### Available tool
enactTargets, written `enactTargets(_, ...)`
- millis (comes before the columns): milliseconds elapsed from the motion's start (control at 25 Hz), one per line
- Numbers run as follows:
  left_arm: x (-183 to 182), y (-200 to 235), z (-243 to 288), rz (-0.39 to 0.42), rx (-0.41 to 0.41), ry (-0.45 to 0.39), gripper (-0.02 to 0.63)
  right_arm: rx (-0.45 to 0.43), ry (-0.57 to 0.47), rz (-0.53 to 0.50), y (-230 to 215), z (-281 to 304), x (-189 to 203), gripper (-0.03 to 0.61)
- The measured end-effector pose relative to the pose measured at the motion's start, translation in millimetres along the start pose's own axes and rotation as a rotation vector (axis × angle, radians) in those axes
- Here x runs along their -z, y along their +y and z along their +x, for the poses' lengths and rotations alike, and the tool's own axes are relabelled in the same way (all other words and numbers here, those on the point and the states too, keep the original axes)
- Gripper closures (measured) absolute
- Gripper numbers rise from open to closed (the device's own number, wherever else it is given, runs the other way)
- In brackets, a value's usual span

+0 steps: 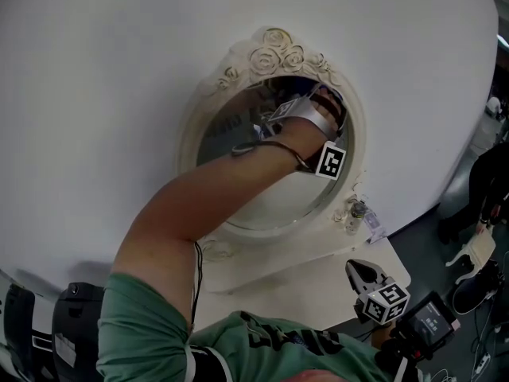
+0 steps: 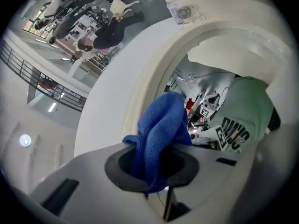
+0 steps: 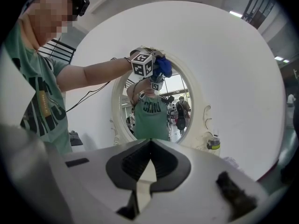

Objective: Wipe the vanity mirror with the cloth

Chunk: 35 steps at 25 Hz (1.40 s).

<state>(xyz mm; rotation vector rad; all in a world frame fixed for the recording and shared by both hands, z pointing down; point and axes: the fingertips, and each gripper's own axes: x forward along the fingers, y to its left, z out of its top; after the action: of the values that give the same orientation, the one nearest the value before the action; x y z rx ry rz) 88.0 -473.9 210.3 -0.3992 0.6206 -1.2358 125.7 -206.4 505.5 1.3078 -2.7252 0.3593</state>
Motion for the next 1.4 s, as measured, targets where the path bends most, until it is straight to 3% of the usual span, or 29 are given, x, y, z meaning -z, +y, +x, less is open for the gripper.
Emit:
enactTargets(160, 2, -10, -32, -0.035, -0.016, -0.094, 0.543, -0.024, 0.015, -0.024, 16, 10, -8, 0.571)
enactTargets(320, 31, -55, -96, -0.026, -0.024, -0.138, 0.542, -0.067, 0.030, -0.075, 40, 28, -23, 0.571)
enactTargets(520, 98, -142, -138, 0.006, 0.080, -0.070, 0.541, -0.132, 0.053, -0.143, 76, 59, -35, 0.571)
enactTargets(640, 127, -169, -145, 0.017, 0.098, -0.036, 0.541, -0.174, 0.060, -0.164, 96, 75, -39, 0.571)
enactTargets(800, 128, -173, -145, 0.039, 0.072, -0.037, 0.543, -0.203, 0.070, -0.177, 114, 87, -40, 0.571)
enactTargets(920, 126, -174, -142, 0.040, 0.102, -0.025, 0.543, -0.209, 0.071, -0.181, 119, 90, -40, 0.571)
enactTargets(1400, 114, -163, -133, 0.100, 0.141, -0.016, 0.543, -0.159, 0.030, -0.170, 93, 74, -48, 0.571)
